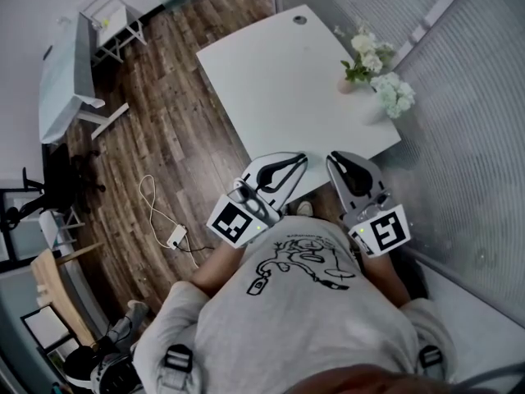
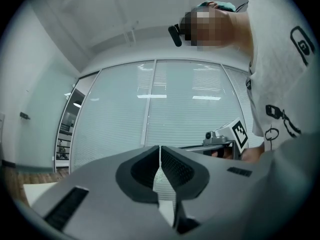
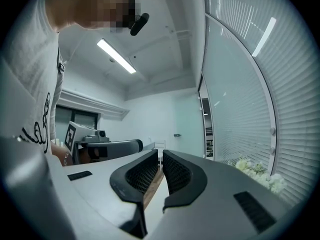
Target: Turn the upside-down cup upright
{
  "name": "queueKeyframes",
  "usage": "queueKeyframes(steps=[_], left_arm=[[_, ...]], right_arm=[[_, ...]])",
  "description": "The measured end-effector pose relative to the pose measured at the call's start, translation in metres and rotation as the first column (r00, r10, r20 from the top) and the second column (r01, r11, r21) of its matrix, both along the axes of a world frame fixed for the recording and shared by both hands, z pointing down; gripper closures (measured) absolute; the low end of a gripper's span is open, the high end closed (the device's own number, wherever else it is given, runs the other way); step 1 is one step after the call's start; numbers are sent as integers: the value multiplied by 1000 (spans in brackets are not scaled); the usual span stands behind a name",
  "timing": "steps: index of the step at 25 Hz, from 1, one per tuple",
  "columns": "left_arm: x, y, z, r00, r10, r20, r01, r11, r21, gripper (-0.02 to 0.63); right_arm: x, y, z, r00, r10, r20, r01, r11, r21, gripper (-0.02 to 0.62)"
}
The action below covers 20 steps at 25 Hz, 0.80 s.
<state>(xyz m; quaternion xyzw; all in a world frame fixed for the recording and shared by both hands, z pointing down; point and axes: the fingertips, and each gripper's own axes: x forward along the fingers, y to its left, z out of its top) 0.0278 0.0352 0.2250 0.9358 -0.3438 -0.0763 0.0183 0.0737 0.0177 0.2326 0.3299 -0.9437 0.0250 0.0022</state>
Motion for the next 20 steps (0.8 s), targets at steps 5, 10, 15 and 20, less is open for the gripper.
queueKeyframes(steps=[5, 10, 15, 20], left_arm=[[1, 2, 2, 1000, -1, 23, 1, 1000, -14, 592], [3, 8, 0, 1000, 3, 15, -3, 1000, -12, 592], [3, 10, 0, 1000, 7, 14, -7, 1000, -17, 592], [1, 6, 1, 1000, 2, 8, -2, 1000, -17, 592]], right_arm=[[-1, 5, -1, 1000, -1, 1, 1, 1000, 0, 540], [0, 10, -1, 1000, 7, -3, -7, 1000, -1, 541], [1, 11, -1, 1000, 12, -5, -12, 1000, -3, 540], [0, 7, 3, 1000, 13, -4, -13, 1000, -12, 540]])
